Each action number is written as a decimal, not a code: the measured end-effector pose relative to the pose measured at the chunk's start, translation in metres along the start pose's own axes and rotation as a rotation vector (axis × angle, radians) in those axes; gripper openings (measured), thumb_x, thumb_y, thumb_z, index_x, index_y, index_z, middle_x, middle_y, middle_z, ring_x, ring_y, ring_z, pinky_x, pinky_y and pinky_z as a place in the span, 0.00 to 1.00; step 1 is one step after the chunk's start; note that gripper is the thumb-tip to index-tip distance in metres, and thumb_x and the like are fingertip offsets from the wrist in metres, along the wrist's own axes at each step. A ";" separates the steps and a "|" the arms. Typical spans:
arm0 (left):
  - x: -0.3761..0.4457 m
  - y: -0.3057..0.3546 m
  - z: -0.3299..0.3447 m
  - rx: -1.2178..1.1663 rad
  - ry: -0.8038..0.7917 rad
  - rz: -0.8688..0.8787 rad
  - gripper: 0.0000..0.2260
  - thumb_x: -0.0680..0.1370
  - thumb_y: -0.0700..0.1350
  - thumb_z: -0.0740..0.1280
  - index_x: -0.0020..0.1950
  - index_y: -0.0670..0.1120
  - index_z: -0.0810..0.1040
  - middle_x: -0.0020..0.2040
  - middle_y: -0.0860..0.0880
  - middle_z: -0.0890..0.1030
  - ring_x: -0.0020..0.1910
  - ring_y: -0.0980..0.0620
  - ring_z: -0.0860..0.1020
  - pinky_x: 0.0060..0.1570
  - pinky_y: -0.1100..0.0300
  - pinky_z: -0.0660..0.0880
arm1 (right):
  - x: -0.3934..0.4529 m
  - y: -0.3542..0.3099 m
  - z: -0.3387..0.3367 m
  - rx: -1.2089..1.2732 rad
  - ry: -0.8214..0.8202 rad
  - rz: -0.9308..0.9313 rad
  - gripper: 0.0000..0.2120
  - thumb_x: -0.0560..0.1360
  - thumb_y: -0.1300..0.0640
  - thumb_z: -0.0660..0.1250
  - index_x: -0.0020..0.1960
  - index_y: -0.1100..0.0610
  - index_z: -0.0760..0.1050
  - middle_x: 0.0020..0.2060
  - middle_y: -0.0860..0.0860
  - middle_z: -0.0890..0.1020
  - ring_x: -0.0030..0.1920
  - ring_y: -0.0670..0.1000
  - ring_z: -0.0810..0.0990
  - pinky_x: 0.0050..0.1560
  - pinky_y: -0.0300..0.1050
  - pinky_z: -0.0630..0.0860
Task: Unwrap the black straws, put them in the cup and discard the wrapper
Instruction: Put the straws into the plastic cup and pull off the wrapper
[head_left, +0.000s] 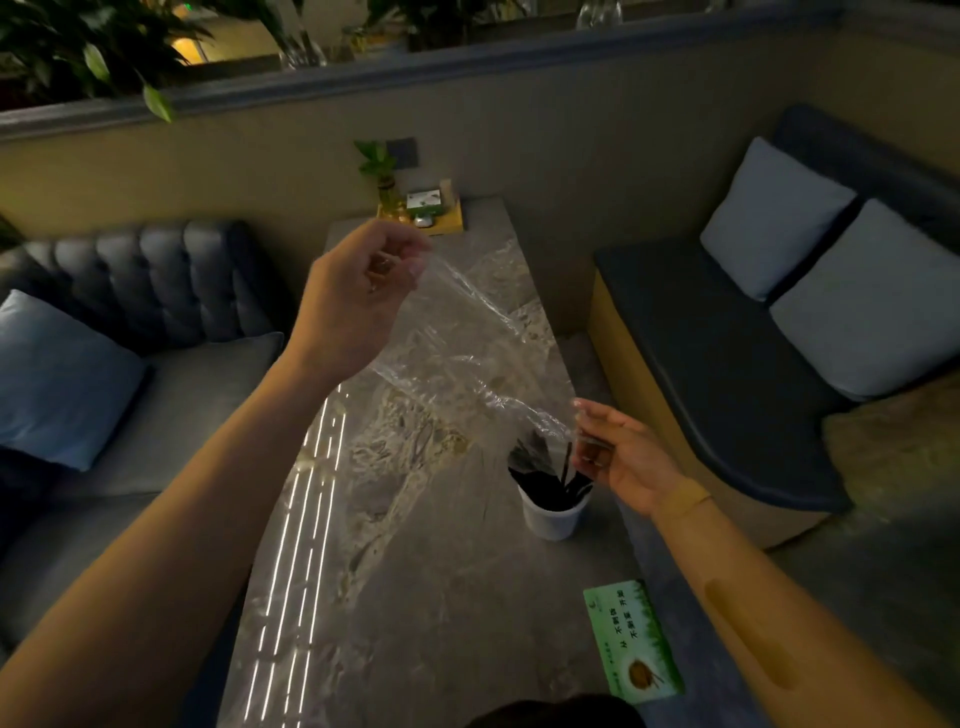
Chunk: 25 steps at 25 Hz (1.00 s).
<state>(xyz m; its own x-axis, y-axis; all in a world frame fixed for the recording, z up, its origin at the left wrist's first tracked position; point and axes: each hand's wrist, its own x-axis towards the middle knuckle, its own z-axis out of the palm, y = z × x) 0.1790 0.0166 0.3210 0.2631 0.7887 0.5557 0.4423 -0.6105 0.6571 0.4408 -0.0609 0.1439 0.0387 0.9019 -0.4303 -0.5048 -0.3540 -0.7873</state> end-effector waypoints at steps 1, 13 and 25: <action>-0.001 -0.005 -0.010 -0.015 0.013 -0.002 0.06 0.78 0.43 0.68 0.54 0.52 0.78 0.42 0.53 0.81 0.40 0.55 0.79 0.44 0.66 0.74 | -0.001 0.000 0.008 0.002 -0.010 -0.012 0.13 0.75 0.62 0.67 0.59 0.55 0.78 0.37 0.52 0.78 0.36 0.49 0.78 0.39 0.45 0.80; -0.149 -0.154 -0.113 -0.301 0.302 -0.560 0.11 0.76 0.38 0.70 0.47 0.55 0.82 0.39 0.56 0.84 0.37 0.60 0.79 0.38 0.70 0.76 | -0.008 0.046 0.099 -0.188 -0.124 -0.038 0.14 0.70 0.64 0.69 0.56 0.59 0.79 0.40 0.52 0.81 0.40 0.48 0.81 0.41 0.37 0.81; -0.331 -0.271 -0.093 -0.275 0.125 -1.140 0.08 0.76 0.37 0.70 0.44 0.50 0.80 0.38 0.46 0.82 0.35 0.49 0.81 0.32 0.58 0.78 | 0.024 0.184 0.115 -0.883 0.128 -0.061 0.03 0.74 0.62 0.70 0.44 0.61 0.78 0.39 0.58 0.82 0.40 0.55 0.79 0.38 0.39 0.74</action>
<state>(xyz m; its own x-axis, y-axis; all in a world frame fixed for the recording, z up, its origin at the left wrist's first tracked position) -0.1078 -0.0855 0.0065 -0.2572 0.8854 -0.3872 0.1640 0.4349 0.8854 0.2493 -0.0765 0.0395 0.1666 0.9095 -0.3808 0.3476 -0.4156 -0.8405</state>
